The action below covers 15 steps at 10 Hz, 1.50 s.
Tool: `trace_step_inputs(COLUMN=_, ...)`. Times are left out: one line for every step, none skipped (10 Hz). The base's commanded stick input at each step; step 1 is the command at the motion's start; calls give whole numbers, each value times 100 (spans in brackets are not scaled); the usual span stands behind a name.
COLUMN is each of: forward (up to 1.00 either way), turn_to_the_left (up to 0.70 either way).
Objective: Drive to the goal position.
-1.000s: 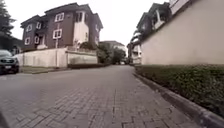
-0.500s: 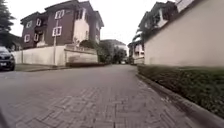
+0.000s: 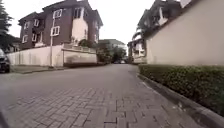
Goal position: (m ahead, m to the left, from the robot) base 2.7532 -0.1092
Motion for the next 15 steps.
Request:
trace_step_inputs(forward=70, turn_to_the_left=-28)
trace_step_inputs(forward=70, turn_to_the_left=-16)
trace_step_inputs(forward=70, turn_to_the_left=-4)
trace_step_inputs(forward=70, turn_to_the_left=0)
trace_step_inputs(forward=70, turn_to_the_left=0)
trace_step_inputs(forward=70, turn_to_the_left=0)
trace_step_inputs(forward=70, turn_to_the_left=0)
trace_step_inputs(forward=70, turn_to_the_left=0)
trace_step_inputs(forward=70, turn_to_the_left=0)
trace_step_inputs(forward=70, turn_to_the_left=0)
trace_step_inputs(forward=70, turn_to_the_left=0)
trace_step_inputs(forward=70, turn_to_the_left=0)
trace_step_inputs(forward=70, turn_to_the_left=0)
trace_step_inputs(forward=70, turn_to_the_left=0)
trace_step_inputs(forward=70, turn_to_the_left=0)
